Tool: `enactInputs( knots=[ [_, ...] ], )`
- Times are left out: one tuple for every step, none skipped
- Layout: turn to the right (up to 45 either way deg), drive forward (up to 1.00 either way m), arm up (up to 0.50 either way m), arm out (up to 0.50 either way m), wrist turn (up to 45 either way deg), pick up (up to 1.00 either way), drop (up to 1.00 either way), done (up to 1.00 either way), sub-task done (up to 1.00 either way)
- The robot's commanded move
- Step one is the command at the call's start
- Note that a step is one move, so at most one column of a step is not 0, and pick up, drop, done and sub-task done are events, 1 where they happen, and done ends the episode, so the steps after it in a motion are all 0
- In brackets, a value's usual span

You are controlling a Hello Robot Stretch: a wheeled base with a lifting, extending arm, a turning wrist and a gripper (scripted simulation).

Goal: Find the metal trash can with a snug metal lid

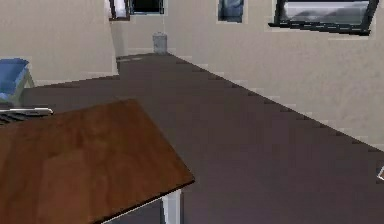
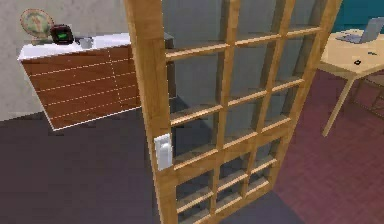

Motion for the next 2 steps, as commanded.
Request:
enactInputs(
  knots=[
    [30.0, 0.00, 0.00, 0.00, 0.0, 0.00, 0.00, 0.00, 0.00],
    [3.0, 0.00, 0.00, 0.00, 0.0, 0.00, 0.00, 0.00, 0.00]
  ],
)
